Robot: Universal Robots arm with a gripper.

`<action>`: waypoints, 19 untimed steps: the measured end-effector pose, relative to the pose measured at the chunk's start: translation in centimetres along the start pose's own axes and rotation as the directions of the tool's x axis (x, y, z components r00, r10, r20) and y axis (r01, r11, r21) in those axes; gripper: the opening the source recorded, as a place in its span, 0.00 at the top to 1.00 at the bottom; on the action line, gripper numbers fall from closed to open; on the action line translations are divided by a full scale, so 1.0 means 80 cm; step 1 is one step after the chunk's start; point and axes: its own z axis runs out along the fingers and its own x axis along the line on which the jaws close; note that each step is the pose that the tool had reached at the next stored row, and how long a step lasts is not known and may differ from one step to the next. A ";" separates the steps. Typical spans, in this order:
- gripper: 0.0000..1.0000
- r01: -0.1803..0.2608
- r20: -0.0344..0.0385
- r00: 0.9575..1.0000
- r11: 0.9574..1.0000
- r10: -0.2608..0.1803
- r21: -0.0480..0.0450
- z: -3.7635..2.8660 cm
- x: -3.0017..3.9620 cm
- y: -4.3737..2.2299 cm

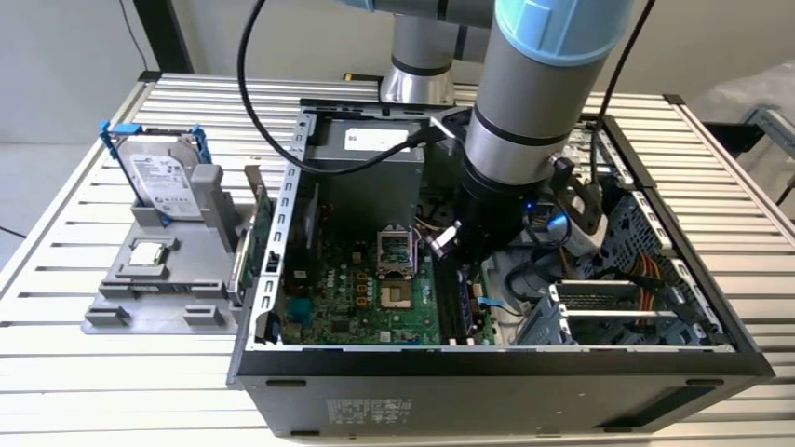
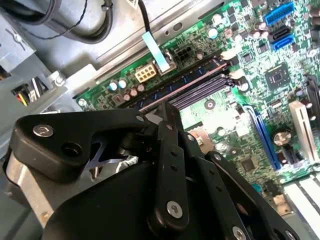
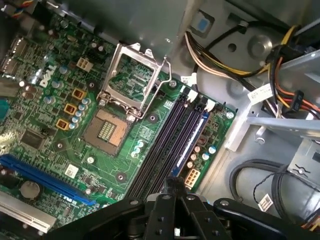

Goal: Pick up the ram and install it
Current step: 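Insert the ram into the slot, then press down the ram until it locks into place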

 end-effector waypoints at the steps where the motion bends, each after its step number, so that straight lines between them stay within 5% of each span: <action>1: 1.00 0.011 0.000 1.000 1.000 -0.011 0.000 0.0000 0.0000 0.0001; 6: 1.00 0.062 -0.001 0.998 0.998 -0.062 -0.002 0.0001 0.0000 0.0004; 7: 1.00 0.125 -0.001 0.992 0.992 -0.125 -0.004 0.0000 -0.0003 0.0008; 19: 1.00 0.222 -0.002 0.975 0.975 -0.222 -0.007 0.0001 -0.0005 0.0014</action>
